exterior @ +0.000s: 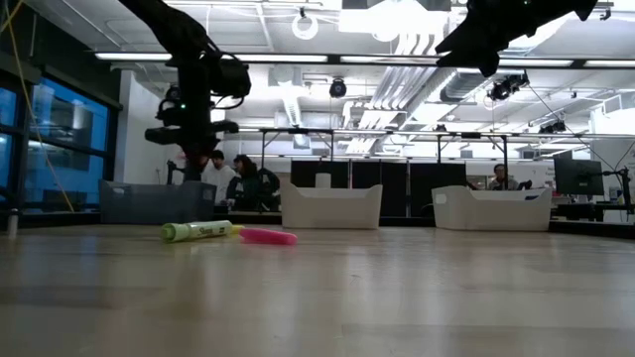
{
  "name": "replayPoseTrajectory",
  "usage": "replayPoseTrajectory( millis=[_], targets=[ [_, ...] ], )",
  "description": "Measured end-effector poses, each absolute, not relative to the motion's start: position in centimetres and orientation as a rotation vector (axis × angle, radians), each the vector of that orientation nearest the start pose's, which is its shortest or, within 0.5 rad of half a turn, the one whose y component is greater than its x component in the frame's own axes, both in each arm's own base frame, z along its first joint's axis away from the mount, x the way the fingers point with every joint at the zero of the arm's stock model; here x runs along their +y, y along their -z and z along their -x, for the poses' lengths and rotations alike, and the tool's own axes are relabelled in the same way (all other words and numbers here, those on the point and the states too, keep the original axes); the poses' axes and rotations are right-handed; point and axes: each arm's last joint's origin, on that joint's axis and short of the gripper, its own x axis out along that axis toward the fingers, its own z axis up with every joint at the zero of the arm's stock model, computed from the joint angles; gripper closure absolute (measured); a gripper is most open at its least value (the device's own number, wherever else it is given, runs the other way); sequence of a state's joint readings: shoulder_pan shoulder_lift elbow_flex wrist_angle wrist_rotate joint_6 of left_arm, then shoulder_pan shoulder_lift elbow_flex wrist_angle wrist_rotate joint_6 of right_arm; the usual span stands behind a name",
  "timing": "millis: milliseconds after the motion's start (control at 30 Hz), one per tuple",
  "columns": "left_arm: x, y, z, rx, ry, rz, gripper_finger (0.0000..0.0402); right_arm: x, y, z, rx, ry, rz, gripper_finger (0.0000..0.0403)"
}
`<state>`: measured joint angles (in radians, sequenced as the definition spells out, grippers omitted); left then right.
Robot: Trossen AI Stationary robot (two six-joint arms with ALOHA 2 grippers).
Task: Pick & Place Markers
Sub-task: Put the orange pen into the black bin, then put the yellow pen into the black bin
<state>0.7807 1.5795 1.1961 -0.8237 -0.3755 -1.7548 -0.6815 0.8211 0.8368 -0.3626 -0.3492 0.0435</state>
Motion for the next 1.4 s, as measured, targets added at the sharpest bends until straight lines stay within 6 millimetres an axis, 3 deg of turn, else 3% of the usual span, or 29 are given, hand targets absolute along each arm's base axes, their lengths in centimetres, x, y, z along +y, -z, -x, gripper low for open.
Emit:
replayPoseTrajectory(
  millis=[233,700,1100,1400],
  targets=[
    [21.6,-22.6,-20.3,-0.103,-1.971,1.681,0.0364,-10.2,-32.8,-14.1,0.294,0.337,-0.232,0.0224],
    [21.4,-20.8,-19.5,-0.116,-2.015,1.667,0.0361,-10.1,-32.7,-14.1,0.3,0.337,-0.242,0.0224],
    [21.6,-20.8,-19.4,-0.092,-2.007,1.626,0.0253,-10.1,-32.7,-14.1,0.303,0.337,-0.245,0.0224],
    [22.3,-21.1,-20.1,0.004,-1.869,1.526,0.0239,-10.1,-32.7,-14.1,0.306,0.339,-0.259,0.0224]
  ],
)
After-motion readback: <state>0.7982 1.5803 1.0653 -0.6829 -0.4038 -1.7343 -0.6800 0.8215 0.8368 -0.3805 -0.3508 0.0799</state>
